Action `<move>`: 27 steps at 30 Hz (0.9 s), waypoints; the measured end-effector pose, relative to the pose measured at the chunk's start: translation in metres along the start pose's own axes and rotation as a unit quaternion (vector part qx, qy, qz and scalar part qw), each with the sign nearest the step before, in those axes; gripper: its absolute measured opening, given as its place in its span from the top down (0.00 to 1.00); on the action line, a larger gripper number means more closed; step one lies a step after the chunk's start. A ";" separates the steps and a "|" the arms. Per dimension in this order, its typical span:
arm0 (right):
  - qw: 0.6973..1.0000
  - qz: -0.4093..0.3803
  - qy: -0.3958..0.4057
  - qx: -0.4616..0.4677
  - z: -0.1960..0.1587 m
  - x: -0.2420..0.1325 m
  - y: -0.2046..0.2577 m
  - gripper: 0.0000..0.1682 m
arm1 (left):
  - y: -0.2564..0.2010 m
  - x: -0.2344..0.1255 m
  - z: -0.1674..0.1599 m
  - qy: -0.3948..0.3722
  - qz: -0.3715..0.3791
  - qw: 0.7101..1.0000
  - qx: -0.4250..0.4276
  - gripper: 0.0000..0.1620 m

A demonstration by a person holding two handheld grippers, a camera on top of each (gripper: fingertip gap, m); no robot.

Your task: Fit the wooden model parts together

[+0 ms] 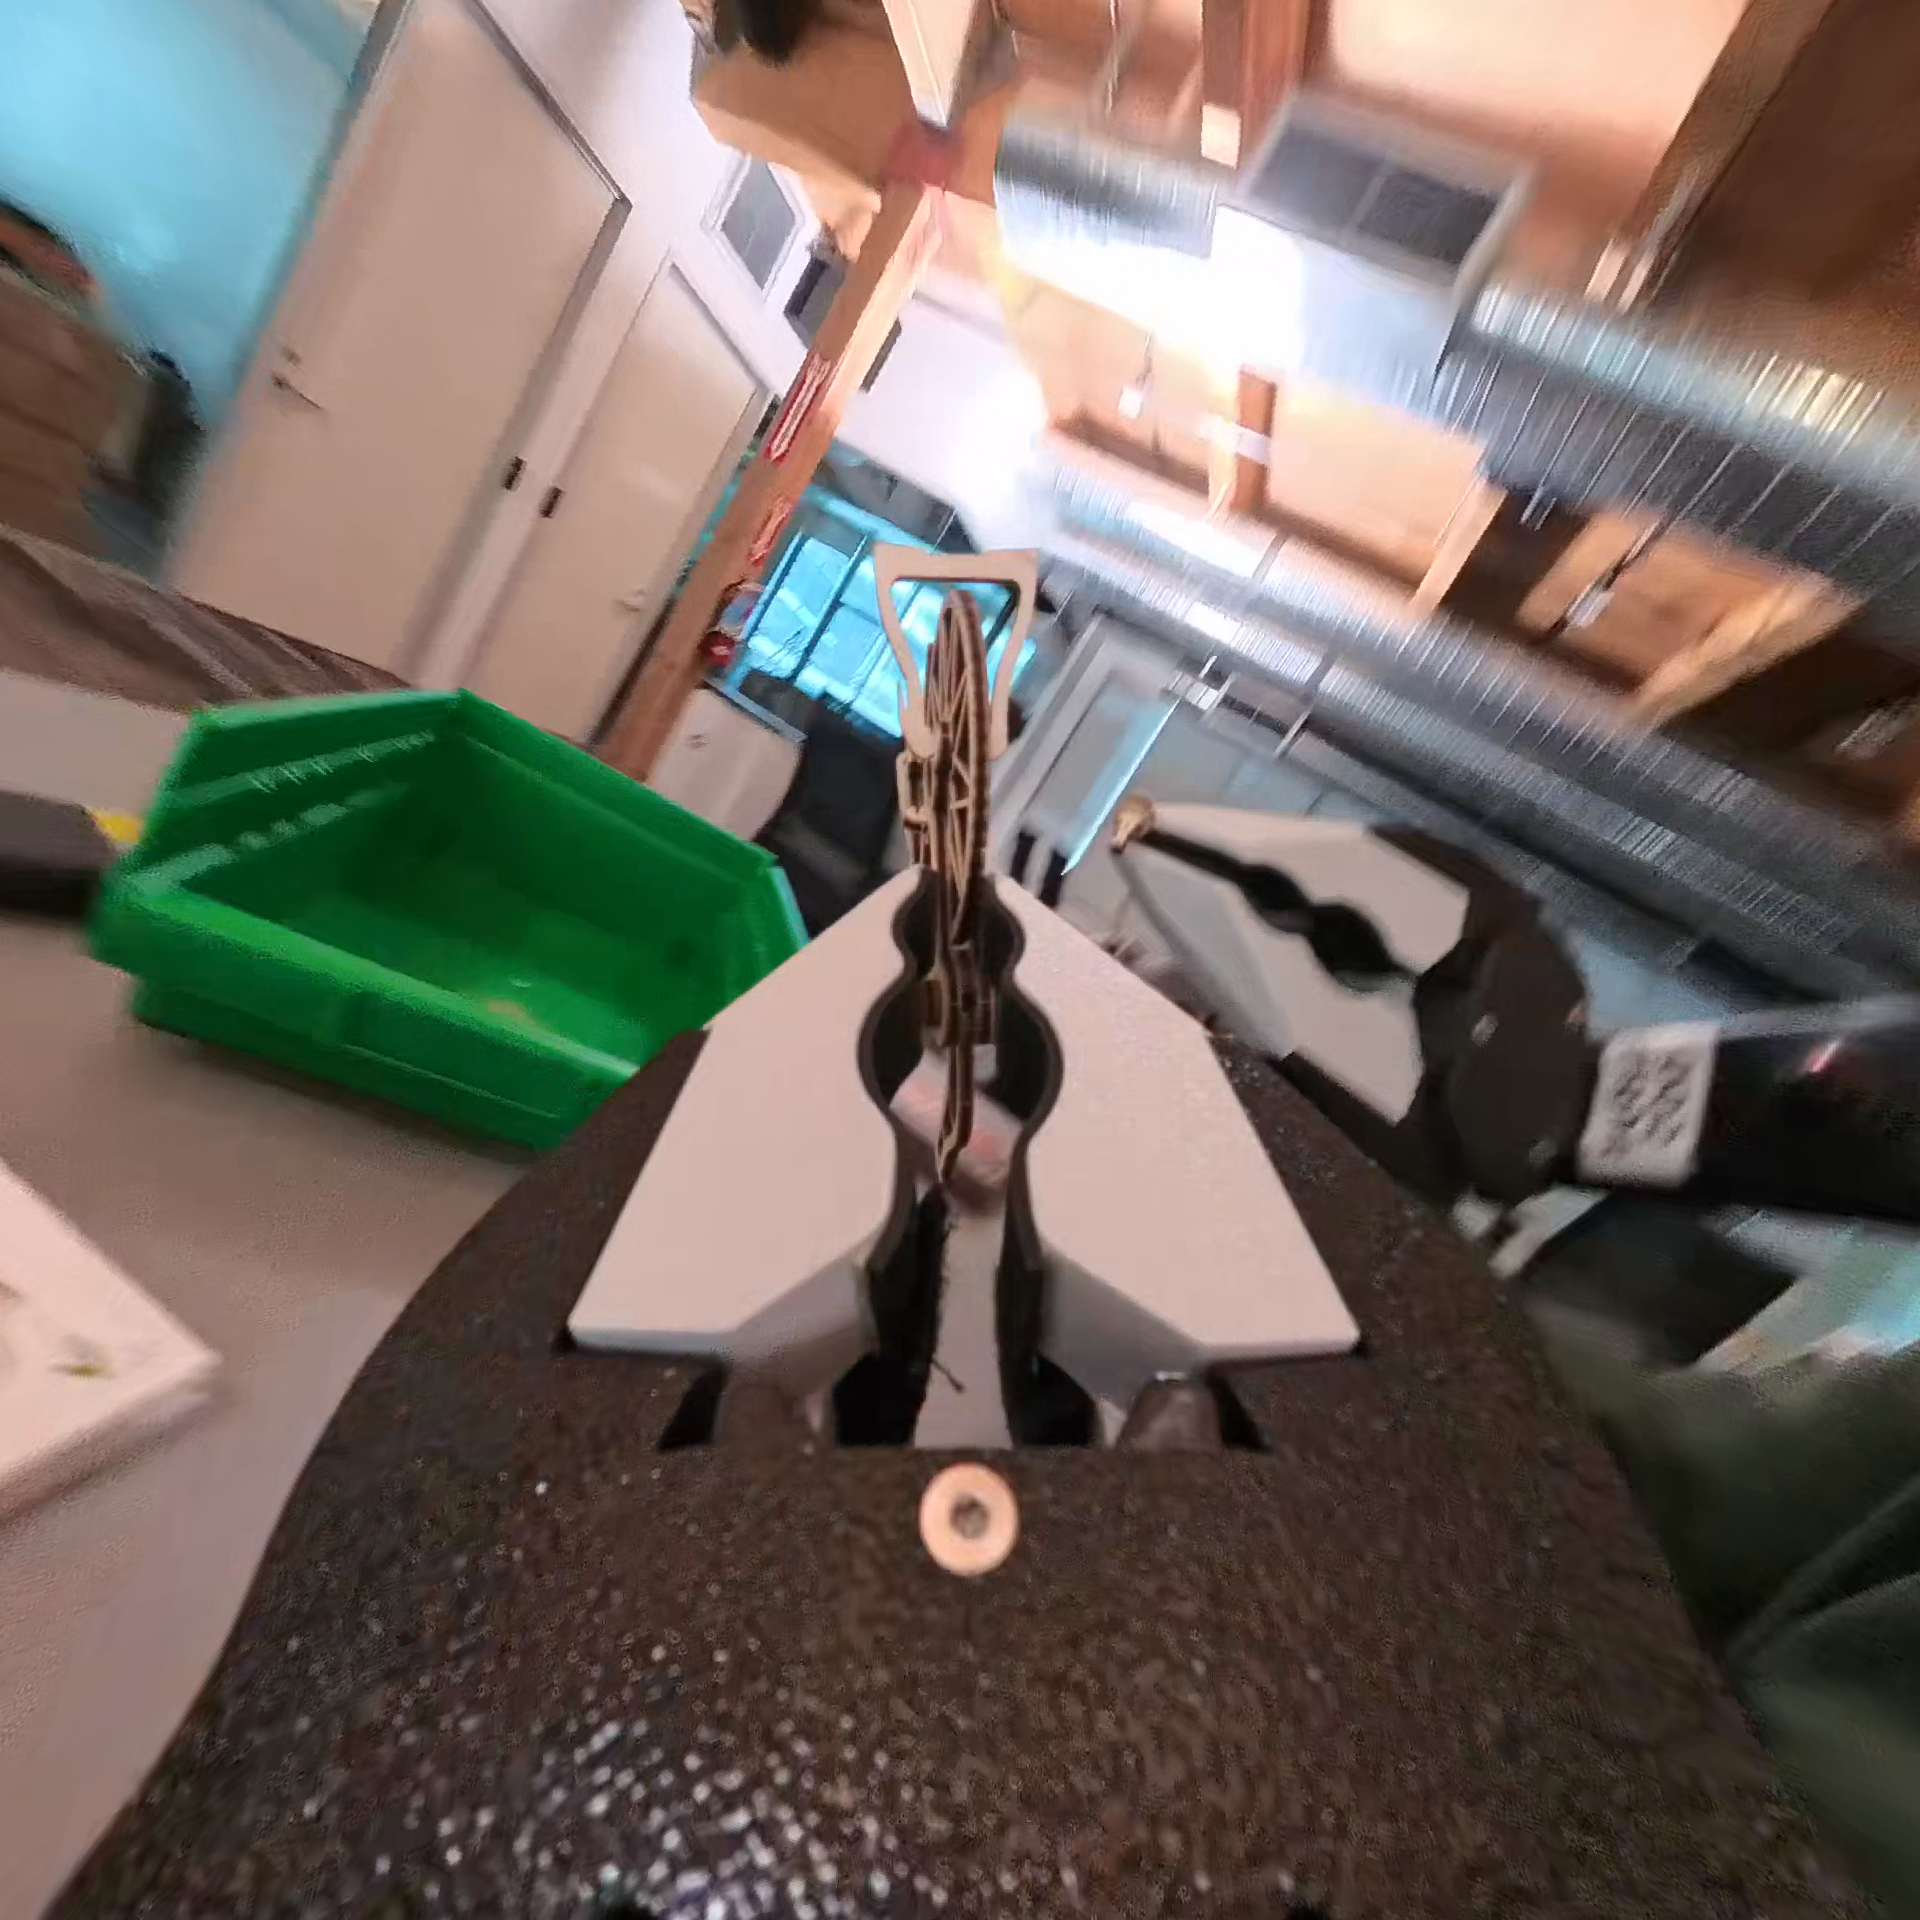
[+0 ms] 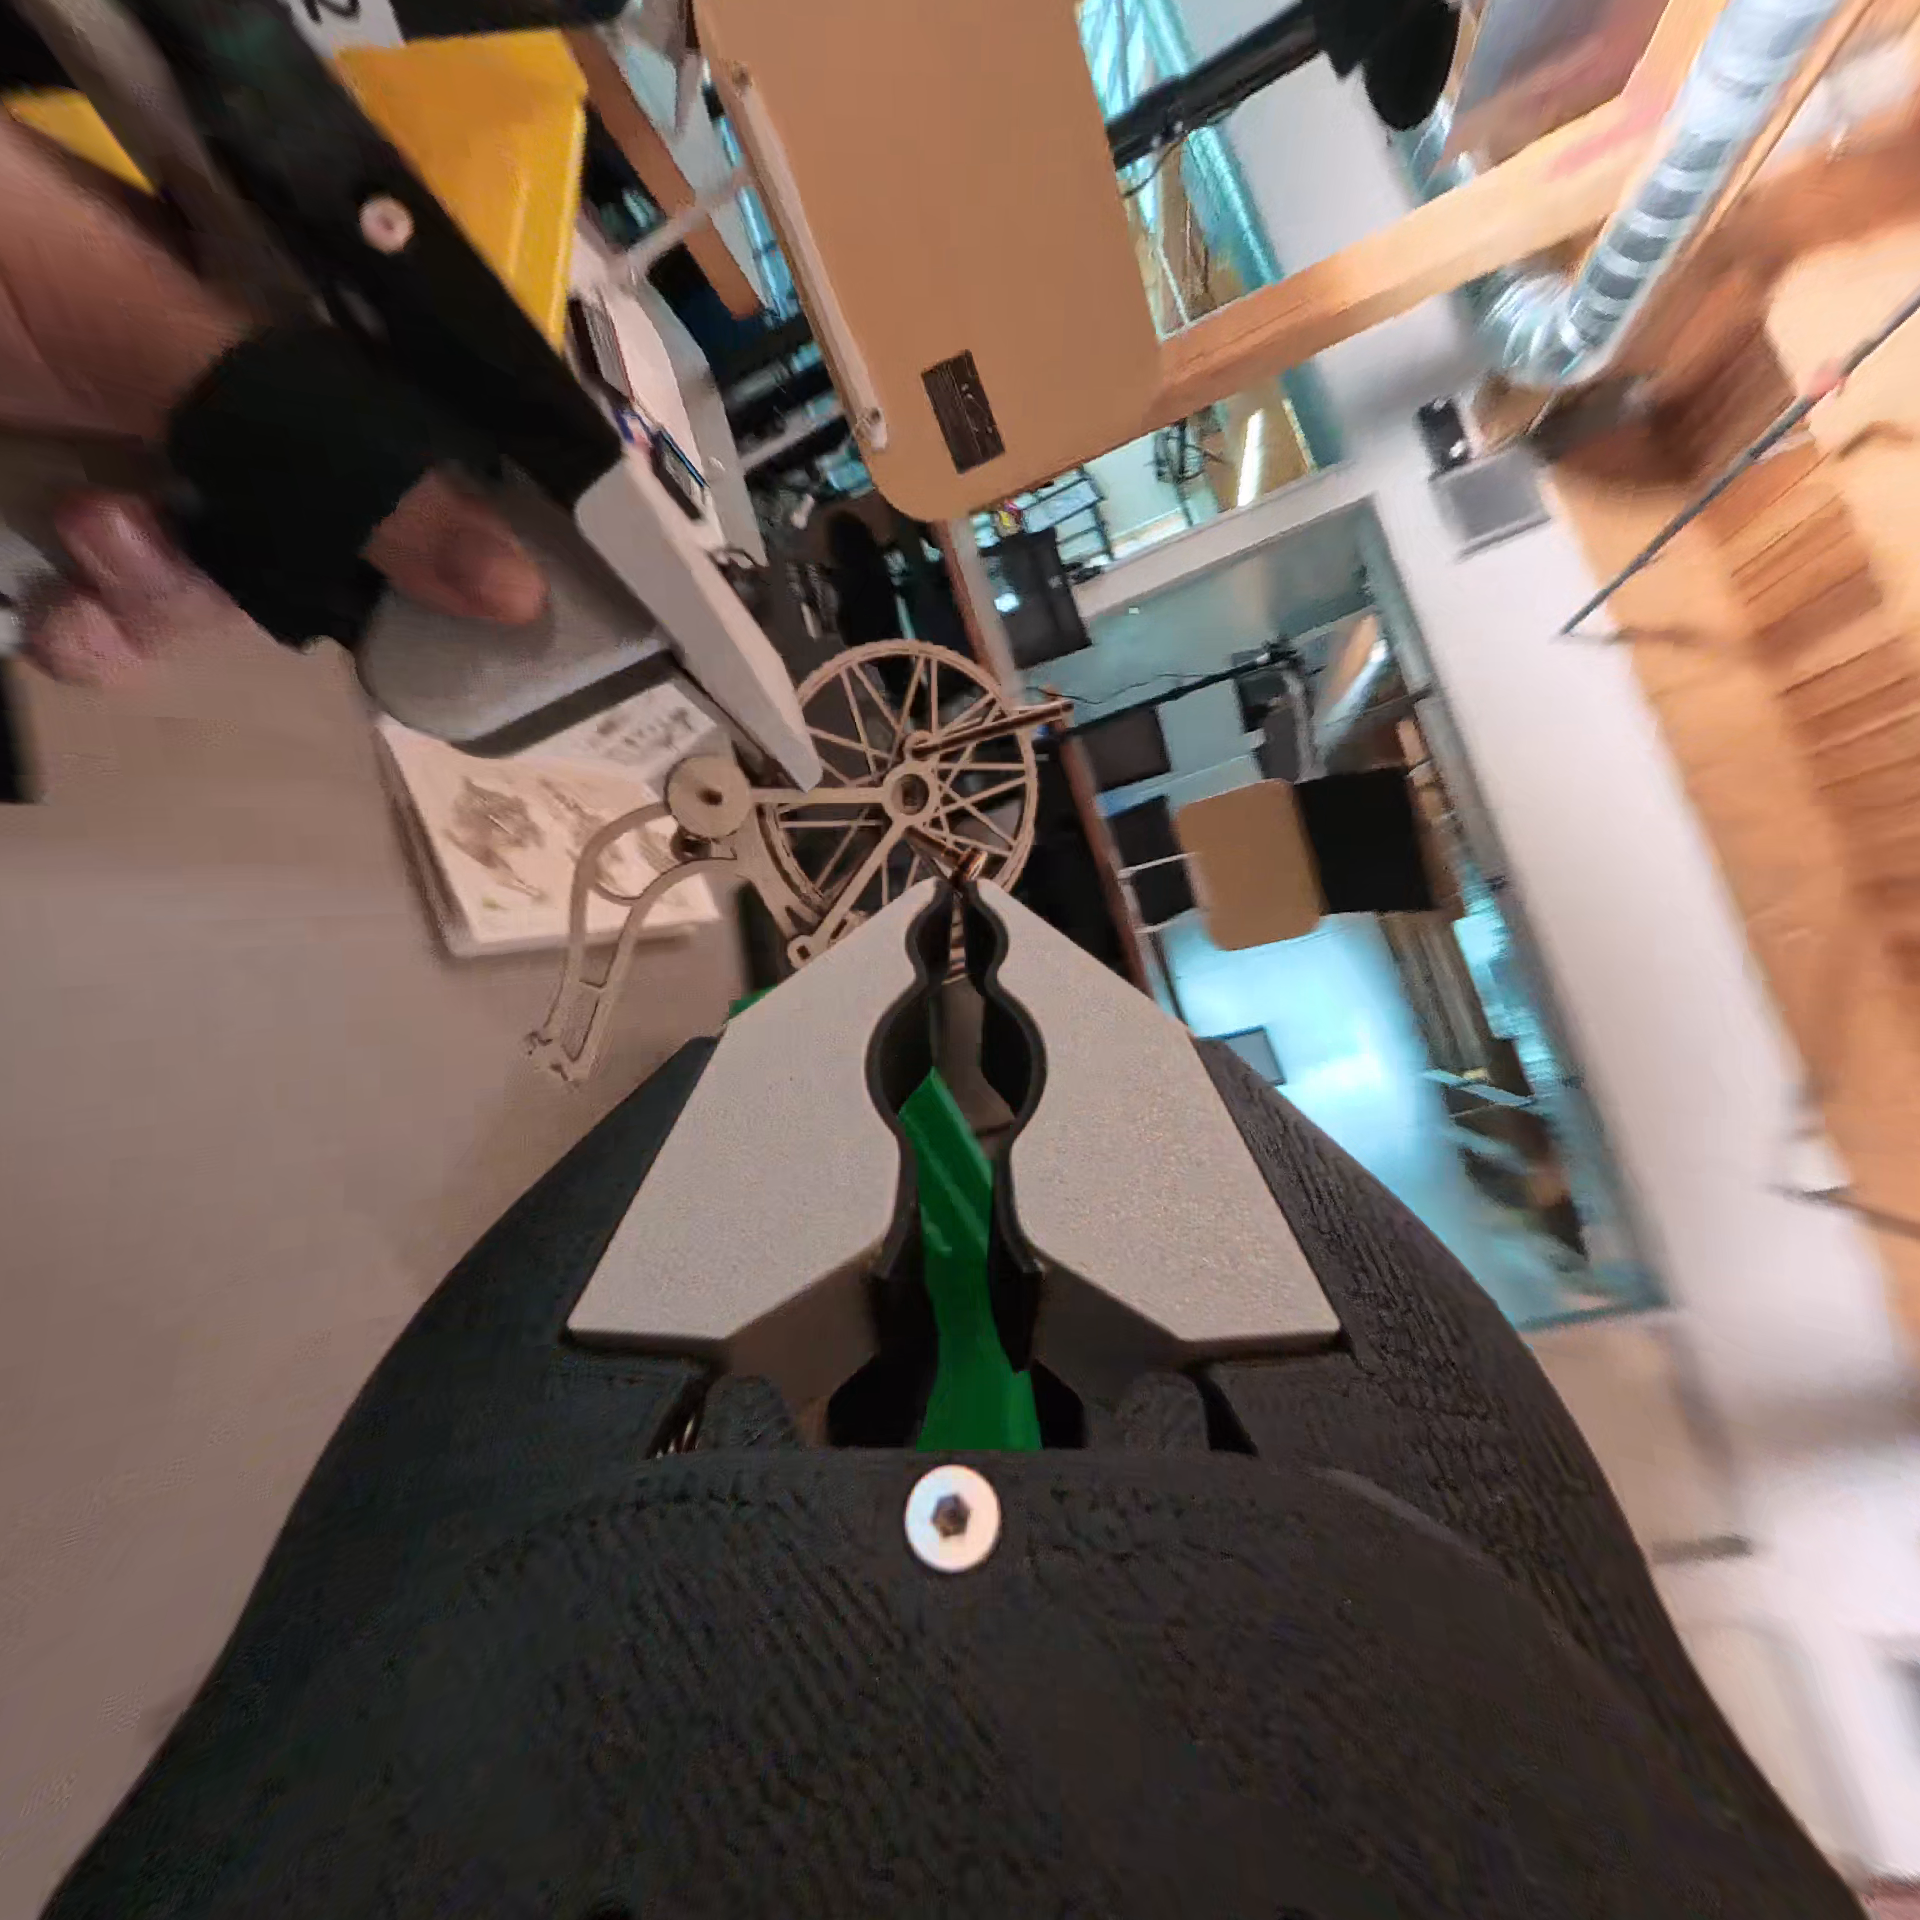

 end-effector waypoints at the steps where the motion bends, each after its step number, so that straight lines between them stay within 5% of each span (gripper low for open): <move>1: 0.999 -0.002 0.005 -0.032 0.002 0.002 0.001 1.00 | 0.000 0.000 -0.003 -0.016 -0.012 0.999 -0.047 0.97; 10: 0.976 0.021 0.038 -0.214 0.001 0.010 0.009 1.00 | 0.008 -0.004 -0.038 -0.066 -0.029 0.954 -0.291 0.97; 27: 0.934 0.064 0.044 -0.349 0.001 0.026 0.036 1.00 | 0.013 -0.012 -0.050 -0.060 -0.017 0.944 -0.324 0.97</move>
Point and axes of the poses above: each gripper's, where its closed fingertips meet, x out along the fingers, z out of its top, y = z × x across the jaws, the point moved 9 cm from there along -x, back along the fingers, and after that the axes turned 11 degrees about -x, right-handed, at the moved point
